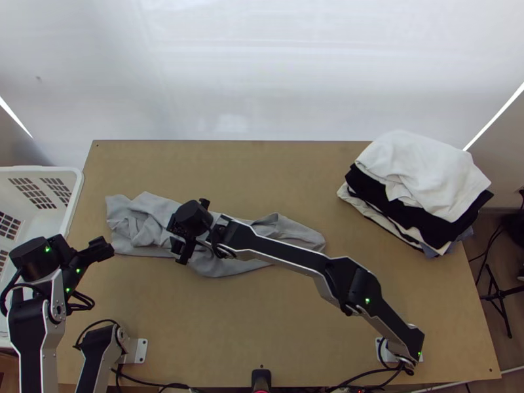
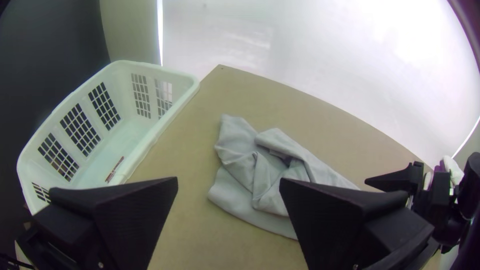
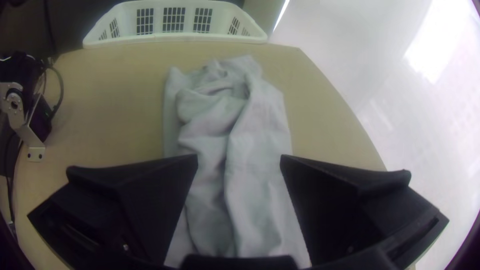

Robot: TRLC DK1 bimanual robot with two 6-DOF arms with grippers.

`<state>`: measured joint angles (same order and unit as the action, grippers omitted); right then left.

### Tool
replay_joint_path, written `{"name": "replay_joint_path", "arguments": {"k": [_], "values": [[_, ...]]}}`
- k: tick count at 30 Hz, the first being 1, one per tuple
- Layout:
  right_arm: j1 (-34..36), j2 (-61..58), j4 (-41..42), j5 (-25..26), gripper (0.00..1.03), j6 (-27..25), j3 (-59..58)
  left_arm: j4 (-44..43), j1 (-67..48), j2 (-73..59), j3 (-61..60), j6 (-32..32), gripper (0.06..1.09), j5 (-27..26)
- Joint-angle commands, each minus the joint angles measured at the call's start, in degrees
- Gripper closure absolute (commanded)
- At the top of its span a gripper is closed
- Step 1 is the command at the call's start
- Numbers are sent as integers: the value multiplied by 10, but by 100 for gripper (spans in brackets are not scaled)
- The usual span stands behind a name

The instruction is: Fold the t-shirt

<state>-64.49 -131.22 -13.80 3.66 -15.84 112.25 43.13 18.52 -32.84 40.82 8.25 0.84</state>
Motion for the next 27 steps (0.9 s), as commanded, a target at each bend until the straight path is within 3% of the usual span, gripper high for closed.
{"name": "replay_joint_path", "arguments": {"k": [1, 3, 27], "values": [[-1, -34, 3, 0, 34, 10, 17, -5, 6, -3, -2, -3, 10, 0], [1, -41, 4, 0, 42, 10, 22, -6, 6, -6, -2, -3, 10, 0], [9, -97, 17, 0, 42, 11, 74, -15, 30, -13, 2, -38, 10, 0]]}}
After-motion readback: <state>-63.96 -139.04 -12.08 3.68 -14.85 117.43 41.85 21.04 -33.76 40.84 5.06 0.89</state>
